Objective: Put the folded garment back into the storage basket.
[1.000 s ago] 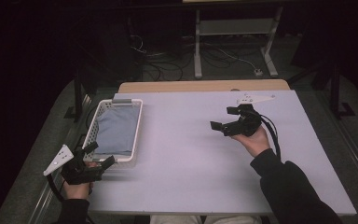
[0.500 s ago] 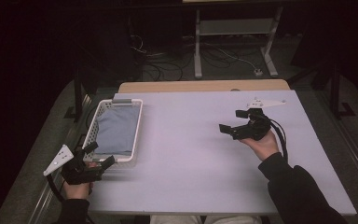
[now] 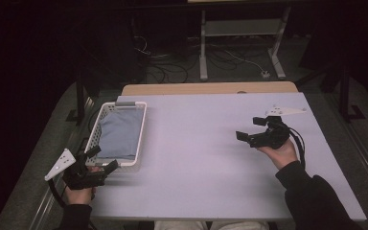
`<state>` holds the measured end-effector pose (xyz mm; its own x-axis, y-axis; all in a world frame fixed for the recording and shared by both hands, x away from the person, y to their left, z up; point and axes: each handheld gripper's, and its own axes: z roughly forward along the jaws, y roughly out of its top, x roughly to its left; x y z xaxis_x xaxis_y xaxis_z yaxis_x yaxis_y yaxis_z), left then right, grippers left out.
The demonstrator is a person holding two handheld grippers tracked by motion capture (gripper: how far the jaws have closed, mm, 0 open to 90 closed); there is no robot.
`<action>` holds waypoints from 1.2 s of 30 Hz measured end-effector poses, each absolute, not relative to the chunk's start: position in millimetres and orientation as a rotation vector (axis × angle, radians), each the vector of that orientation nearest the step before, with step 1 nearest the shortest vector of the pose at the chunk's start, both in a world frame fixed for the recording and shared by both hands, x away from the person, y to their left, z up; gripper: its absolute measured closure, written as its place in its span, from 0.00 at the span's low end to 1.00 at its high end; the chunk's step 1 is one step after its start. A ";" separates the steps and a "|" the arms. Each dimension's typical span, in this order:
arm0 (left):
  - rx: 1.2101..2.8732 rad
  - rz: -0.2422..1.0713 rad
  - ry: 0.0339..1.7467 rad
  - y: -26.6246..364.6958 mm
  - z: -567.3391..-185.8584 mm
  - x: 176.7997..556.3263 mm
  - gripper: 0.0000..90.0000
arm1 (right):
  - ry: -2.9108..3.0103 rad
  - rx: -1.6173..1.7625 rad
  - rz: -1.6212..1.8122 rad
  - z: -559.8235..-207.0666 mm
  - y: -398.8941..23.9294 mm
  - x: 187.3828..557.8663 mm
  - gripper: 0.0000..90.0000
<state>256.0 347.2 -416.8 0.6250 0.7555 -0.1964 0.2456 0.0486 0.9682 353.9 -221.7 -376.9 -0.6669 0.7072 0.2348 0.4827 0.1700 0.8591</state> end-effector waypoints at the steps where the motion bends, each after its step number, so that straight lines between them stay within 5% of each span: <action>1: 1.515 0.476 0.876 347.2 -416.8 256.0 0.00 | 2.222 1.162 1.493 -379.2 -225.9 351.3 0.00; 36: 1.526 0.465 0.876 345.2 -417.3 255.7 0.00 | 2.149 1.253 1.401 -418.3 -279.1 307.5 0.00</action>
